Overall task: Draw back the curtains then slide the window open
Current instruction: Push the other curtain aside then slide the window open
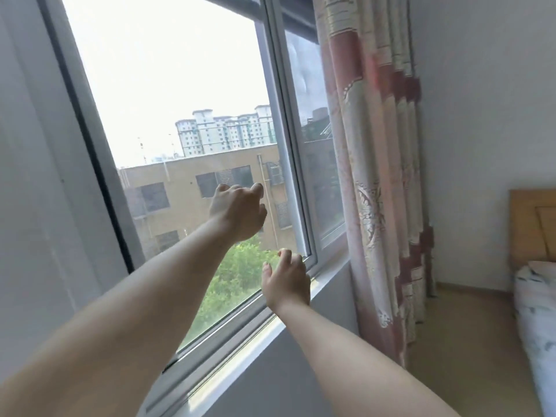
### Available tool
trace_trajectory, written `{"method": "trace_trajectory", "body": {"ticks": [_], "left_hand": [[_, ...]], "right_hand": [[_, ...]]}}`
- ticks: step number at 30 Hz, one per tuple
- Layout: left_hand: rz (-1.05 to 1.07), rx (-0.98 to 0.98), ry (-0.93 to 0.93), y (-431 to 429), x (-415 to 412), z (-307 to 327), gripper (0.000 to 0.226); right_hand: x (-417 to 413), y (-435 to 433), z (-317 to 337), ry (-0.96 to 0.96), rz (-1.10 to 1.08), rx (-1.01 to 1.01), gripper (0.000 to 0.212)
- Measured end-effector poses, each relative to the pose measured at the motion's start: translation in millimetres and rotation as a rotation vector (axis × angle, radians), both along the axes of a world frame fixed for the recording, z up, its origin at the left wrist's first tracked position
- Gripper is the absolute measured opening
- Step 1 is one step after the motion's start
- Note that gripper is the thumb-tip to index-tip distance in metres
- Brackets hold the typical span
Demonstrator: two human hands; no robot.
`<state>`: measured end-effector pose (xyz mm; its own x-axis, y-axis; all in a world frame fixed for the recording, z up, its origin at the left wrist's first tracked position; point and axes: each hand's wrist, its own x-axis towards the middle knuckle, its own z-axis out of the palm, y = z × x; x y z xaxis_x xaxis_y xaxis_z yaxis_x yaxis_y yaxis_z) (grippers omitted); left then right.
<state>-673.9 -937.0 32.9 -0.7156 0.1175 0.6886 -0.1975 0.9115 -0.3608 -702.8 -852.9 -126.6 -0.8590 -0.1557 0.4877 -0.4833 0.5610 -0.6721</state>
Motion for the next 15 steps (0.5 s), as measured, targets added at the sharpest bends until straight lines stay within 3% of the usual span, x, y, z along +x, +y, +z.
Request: {"method": "trace_trajectory", "body": {"ticks": [15], "left_hand": [[-0.347, 0.184, -0.014, 72, -291, -34, 0.039]], "right_hand": [[-258, 90, -30, 0.008, -0.529, -0.039, 0.056]]}}
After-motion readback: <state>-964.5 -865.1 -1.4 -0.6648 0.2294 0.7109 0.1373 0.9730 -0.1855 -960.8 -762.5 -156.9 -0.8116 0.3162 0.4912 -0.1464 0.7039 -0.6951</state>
